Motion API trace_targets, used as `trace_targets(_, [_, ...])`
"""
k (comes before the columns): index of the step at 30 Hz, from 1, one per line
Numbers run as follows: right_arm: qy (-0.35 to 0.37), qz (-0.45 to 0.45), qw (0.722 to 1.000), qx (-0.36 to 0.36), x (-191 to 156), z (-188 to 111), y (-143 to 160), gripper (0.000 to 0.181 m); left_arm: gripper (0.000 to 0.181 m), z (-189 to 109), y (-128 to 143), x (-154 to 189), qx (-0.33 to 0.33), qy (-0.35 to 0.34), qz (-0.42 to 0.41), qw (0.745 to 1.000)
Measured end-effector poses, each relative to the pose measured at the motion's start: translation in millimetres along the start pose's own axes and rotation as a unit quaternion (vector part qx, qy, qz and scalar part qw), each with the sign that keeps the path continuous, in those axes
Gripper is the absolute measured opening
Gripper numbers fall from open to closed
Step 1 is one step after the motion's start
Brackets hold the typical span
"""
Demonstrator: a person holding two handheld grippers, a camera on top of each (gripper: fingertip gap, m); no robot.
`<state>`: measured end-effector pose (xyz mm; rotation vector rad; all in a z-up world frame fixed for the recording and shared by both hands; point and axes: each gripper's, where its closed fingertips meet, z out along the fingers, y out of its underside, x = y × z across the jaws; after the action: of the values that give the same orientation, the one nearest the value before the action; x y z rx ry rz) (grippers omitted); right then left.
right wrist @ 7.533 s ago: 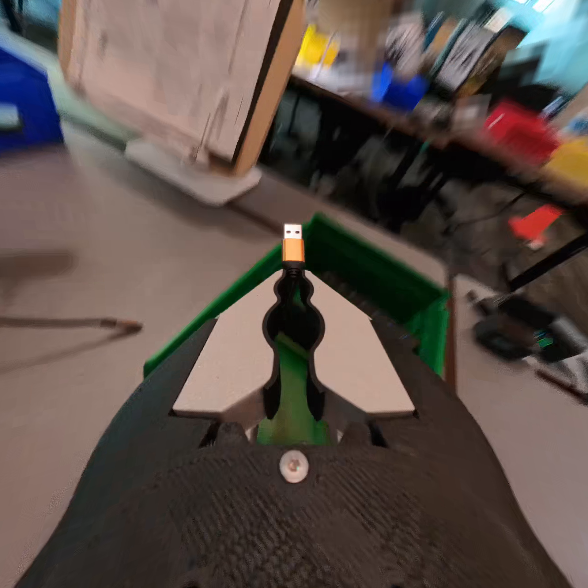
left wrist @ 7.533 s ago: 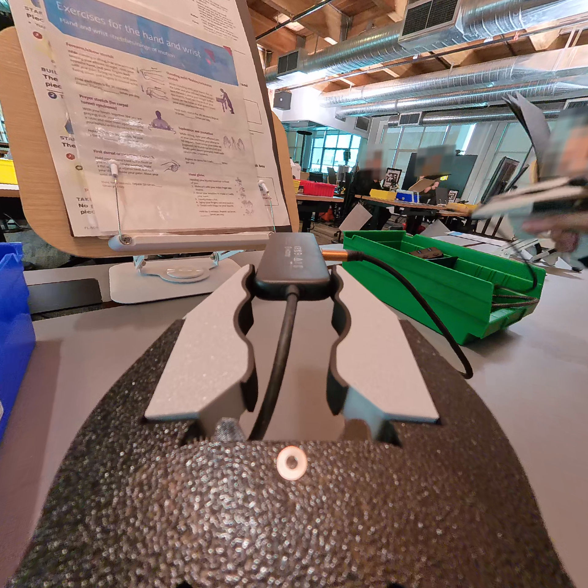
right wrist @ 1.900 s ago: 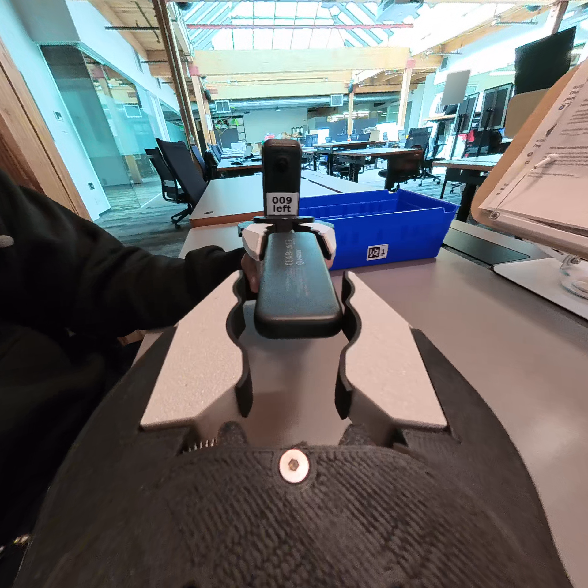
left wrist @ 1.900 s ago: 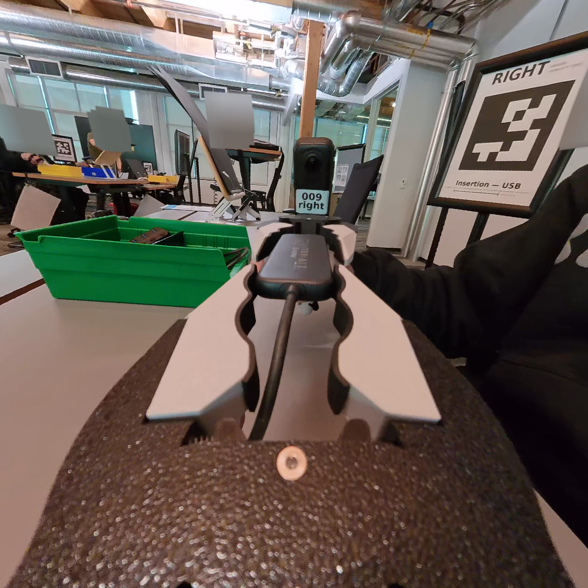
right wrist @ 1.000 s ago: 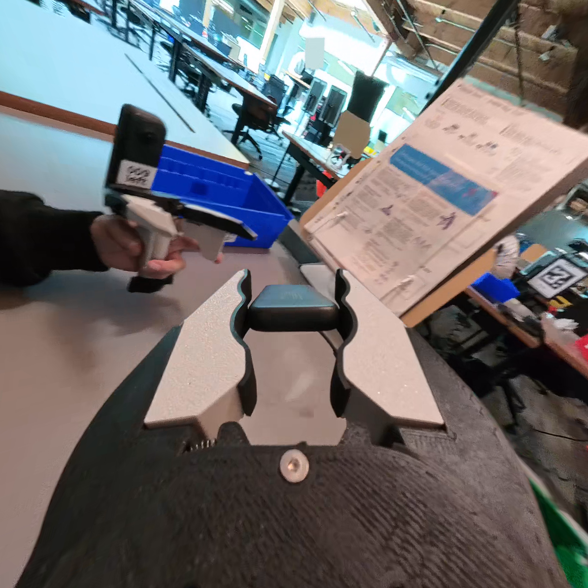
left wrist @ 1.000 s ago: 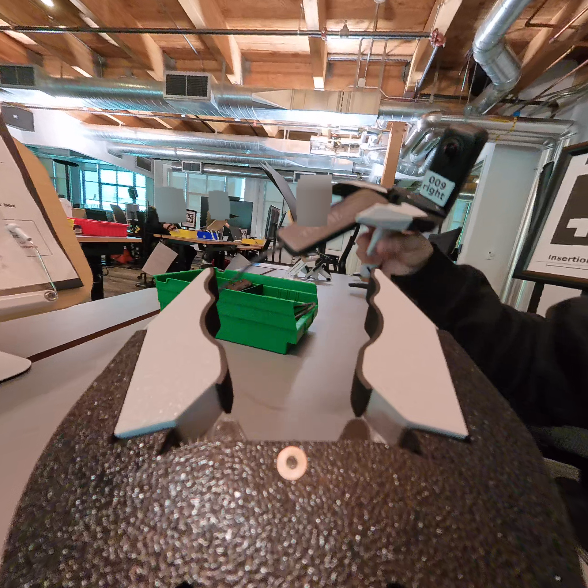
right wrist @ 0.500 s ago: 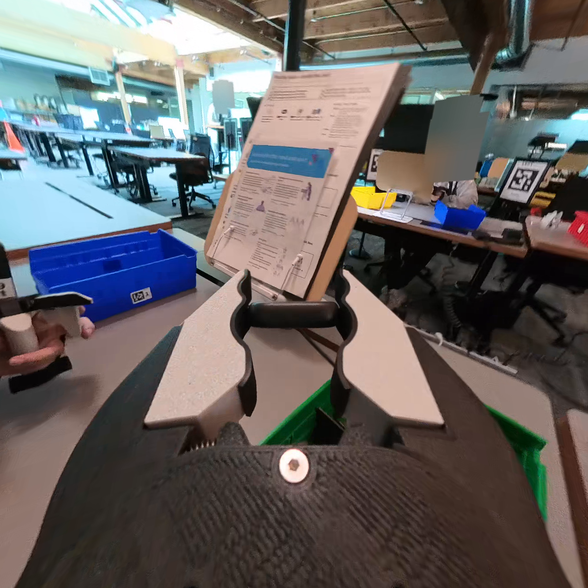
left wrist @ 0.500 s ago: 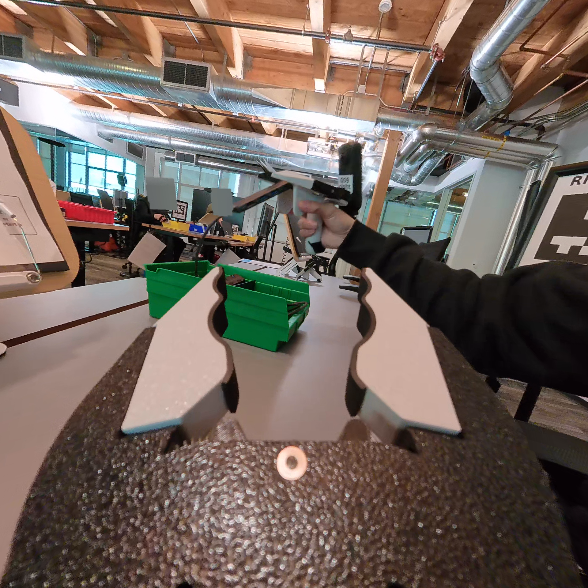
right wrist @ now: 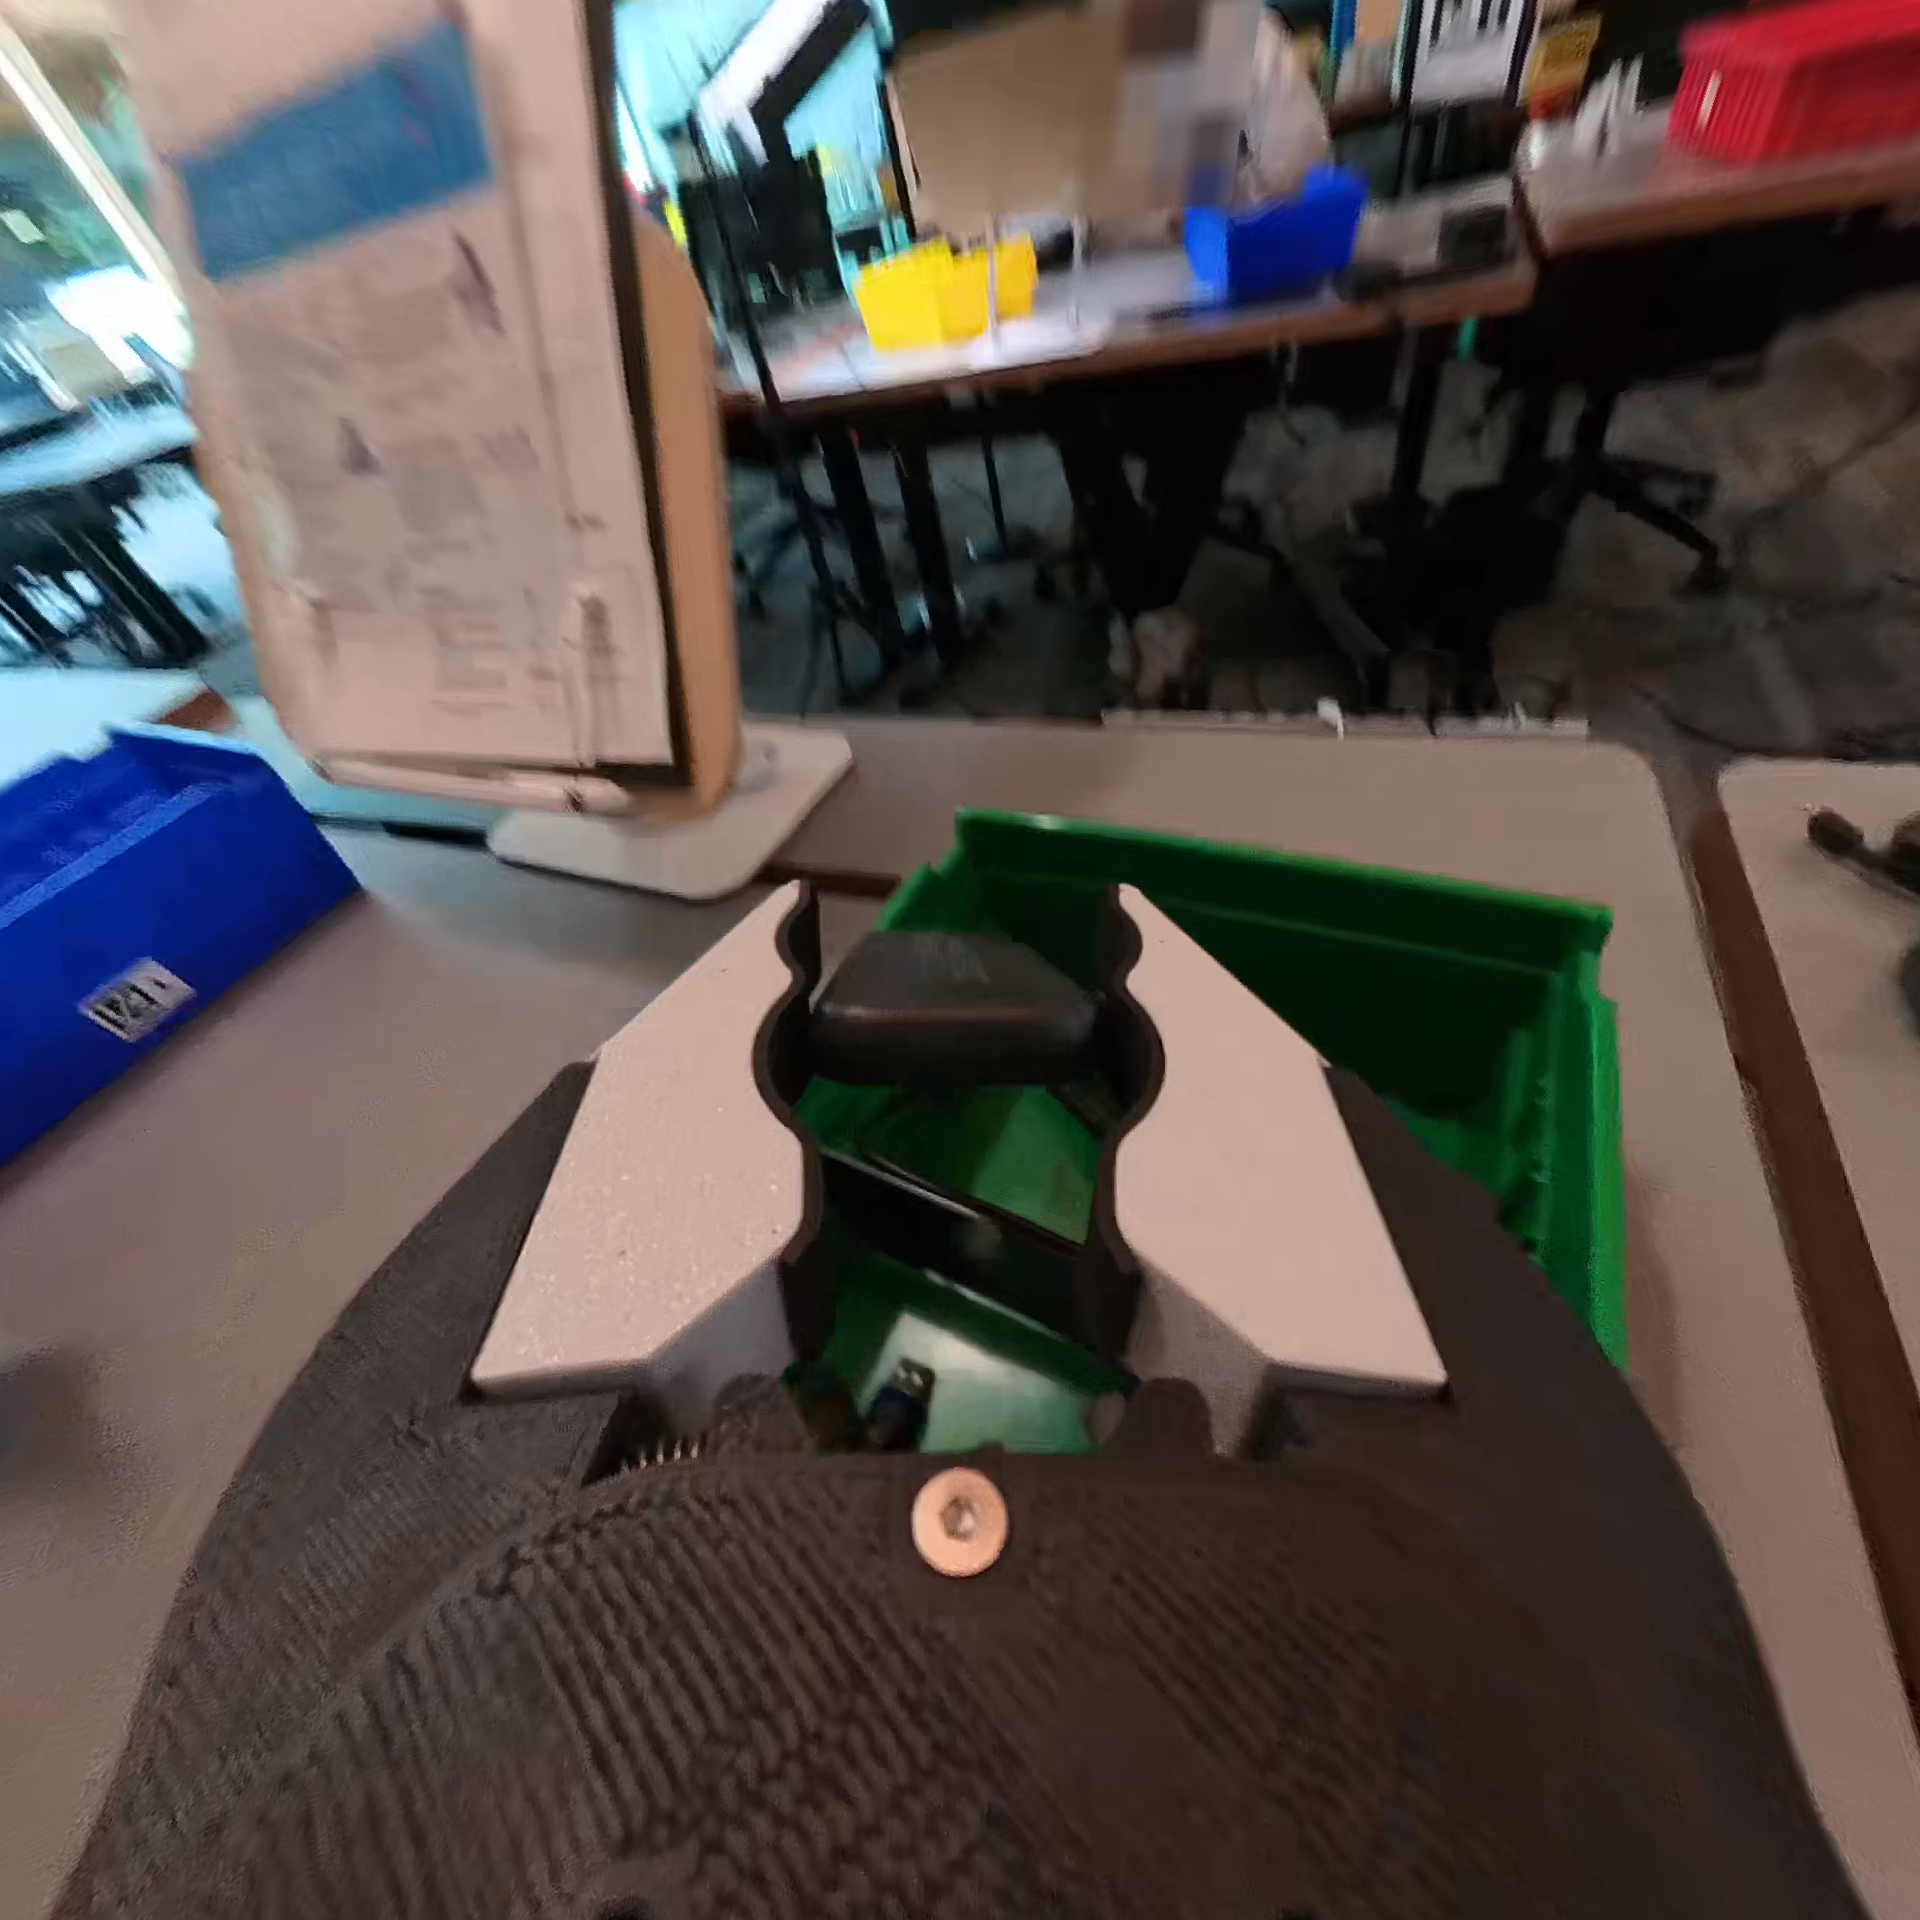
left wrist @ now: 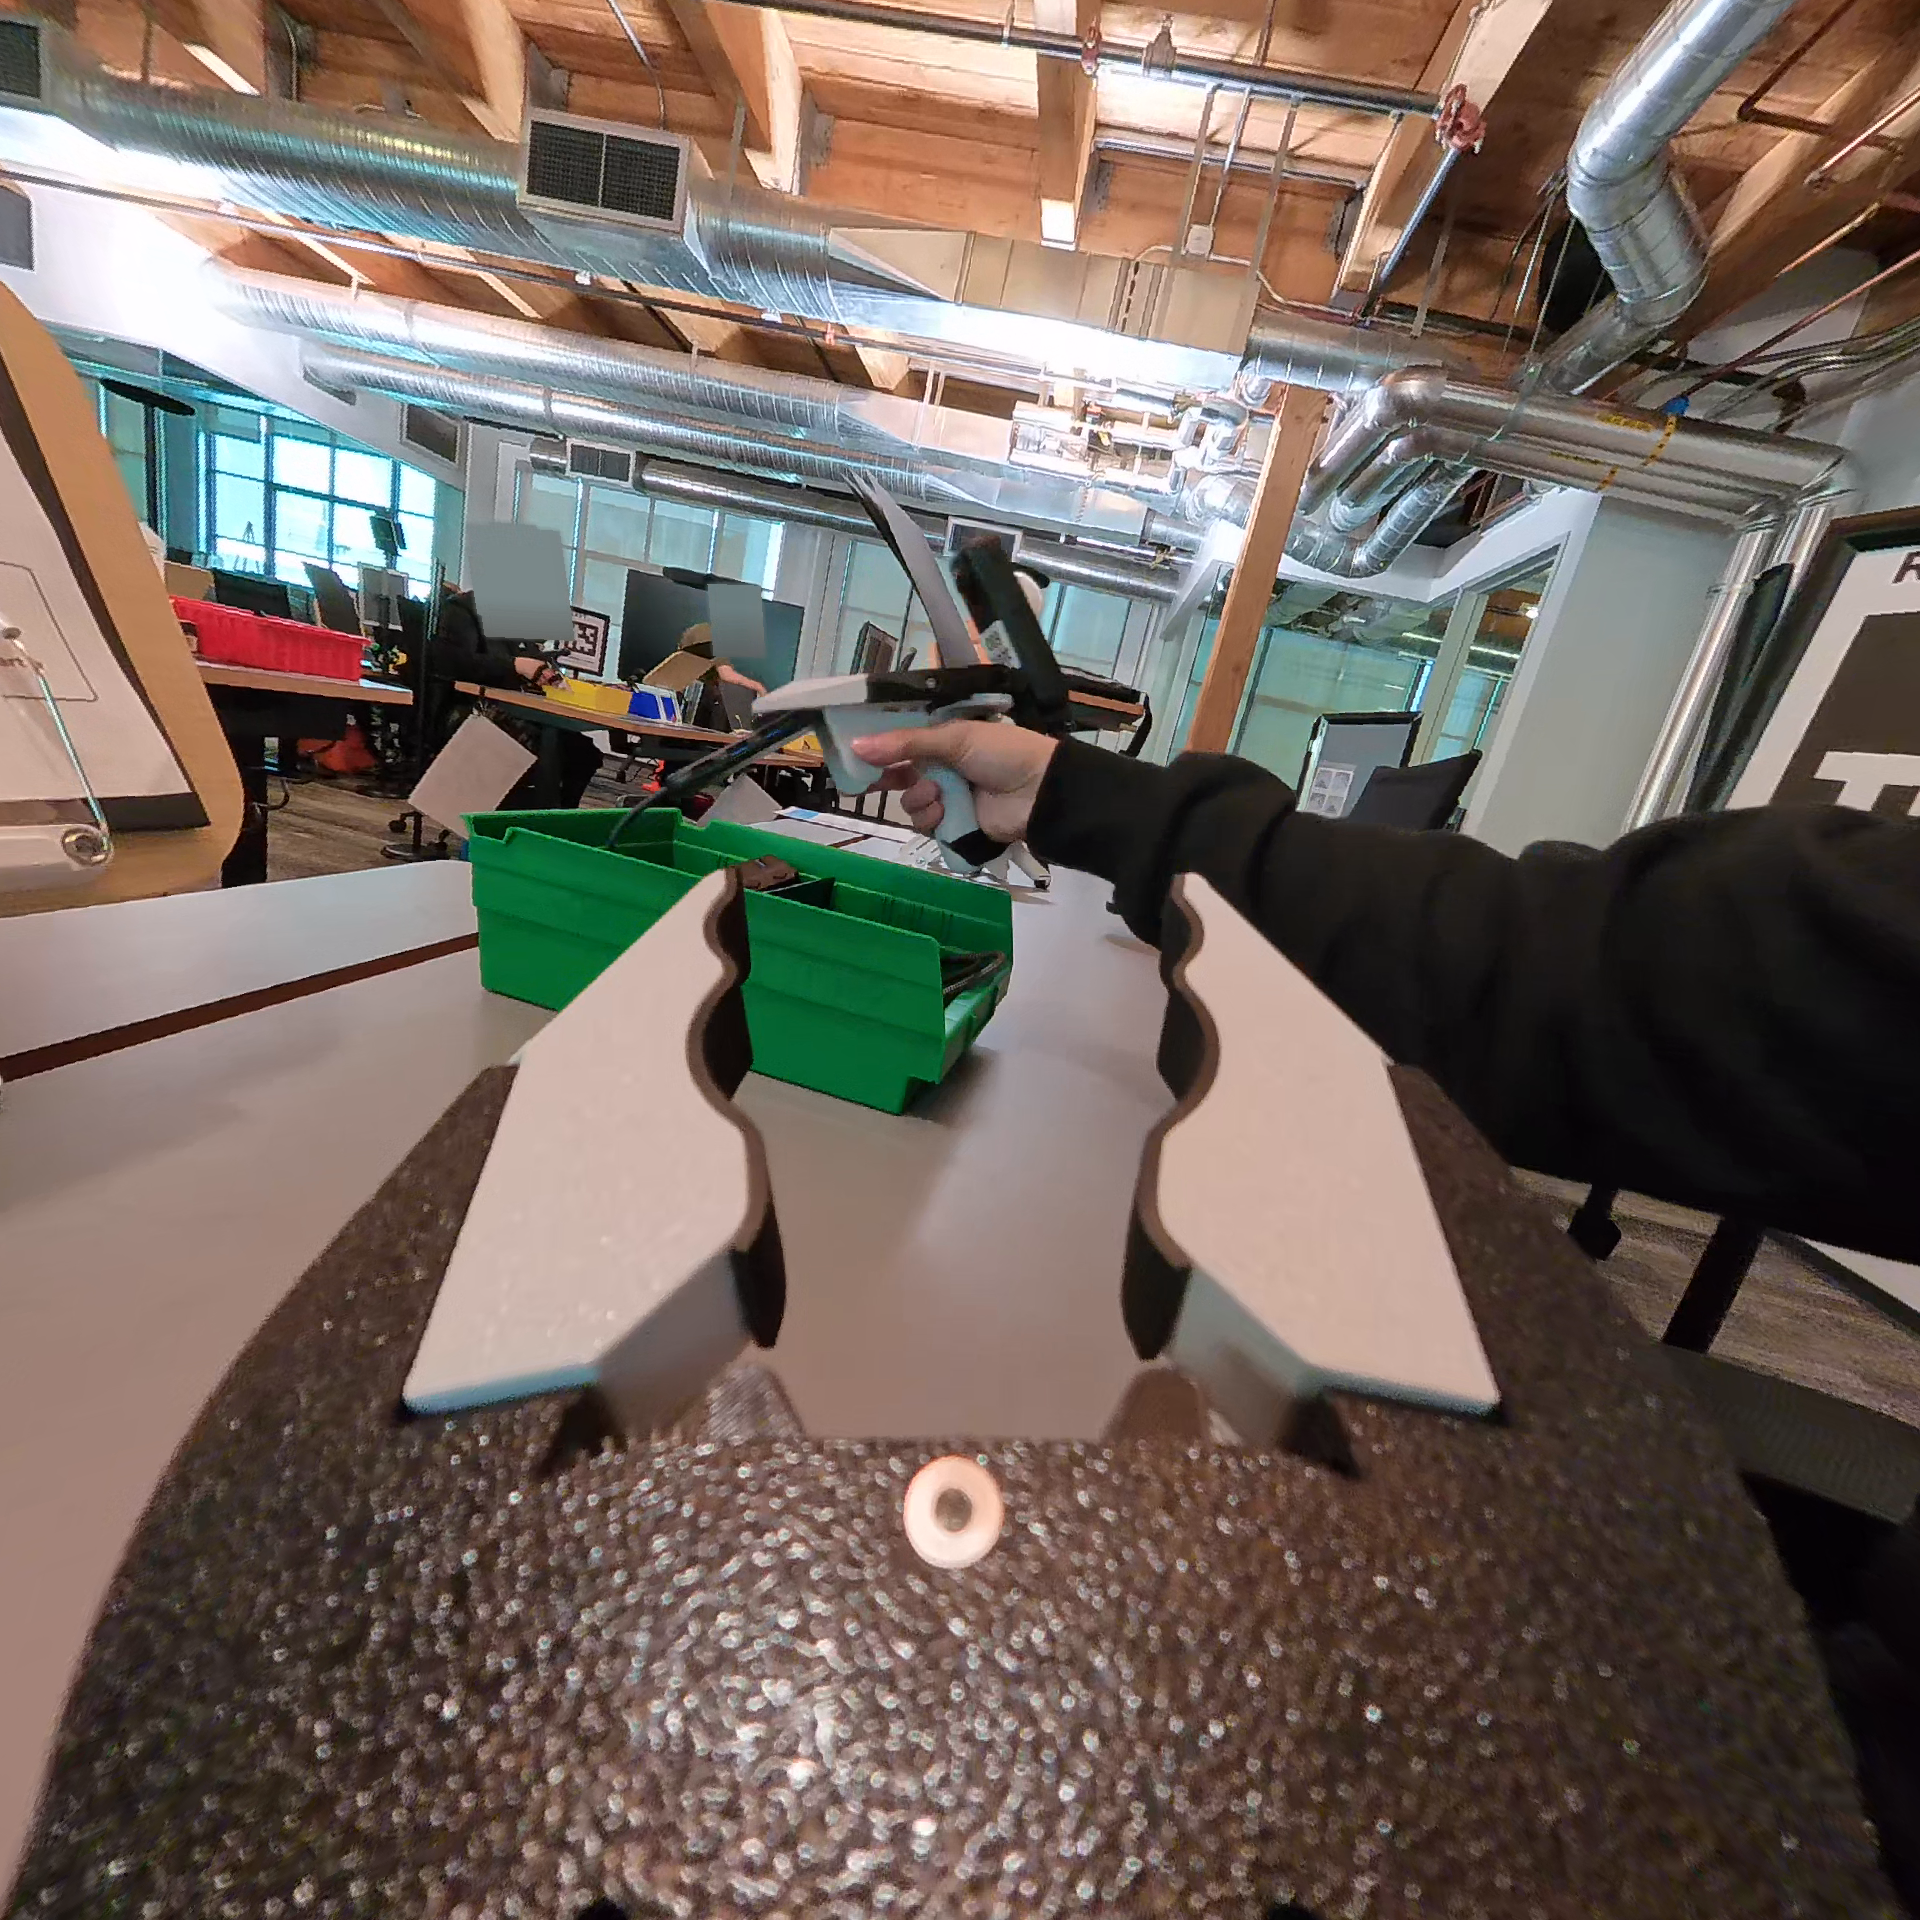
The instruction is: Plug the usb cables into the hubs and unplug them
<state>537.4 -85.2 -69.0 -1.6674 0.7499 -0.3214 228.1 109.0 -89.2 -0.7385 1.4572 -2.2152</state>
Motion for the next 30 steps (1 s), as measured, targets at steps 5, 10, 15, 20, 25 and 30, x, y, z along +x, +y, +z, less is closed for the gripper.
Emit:
trace_targets(5, [0.070, -0.070, 0.986, -0.137, 33, 18, 46, 0.053, 0.078, 2, 4, 3, -0.009, 0.004, 0.002, 1.000])
trace_targets(10, [0.155, -0.203, 0.942, -0.215, 68, 12, 69, 0.053, 0.077, 4, 11, 4, -0.021, 0.006, 0.006, 1.000])
trace_targets(15, [0.209, -0.218, 0.942, -0.143, 55, -26, 47, 0.054, 0.077, 11, 24, 10, -0.049, 0.011, 0.007, 0.999])
trace_targets(20, [0.118, -0.180, 0.973, -0.077, -29, -79, 76, 0.068, 0.071, 31, 53, -2, -0.128, -0.081, 0.074, 0.986])
trace_targets(25, [0.174, -0.170, 0.968, -0.054, -33, -108, 108, 0.077, 0.064, 83, 106, -30, -0.241, -0.230, 0.086, 0.939])
trace_targets(30, [0.323, -0.122, 0.938, -0.022, 30, -144, 100, 0.089, 0.084, 163, 135, -11, -0.278, -0.220, 0.099, 0.930])
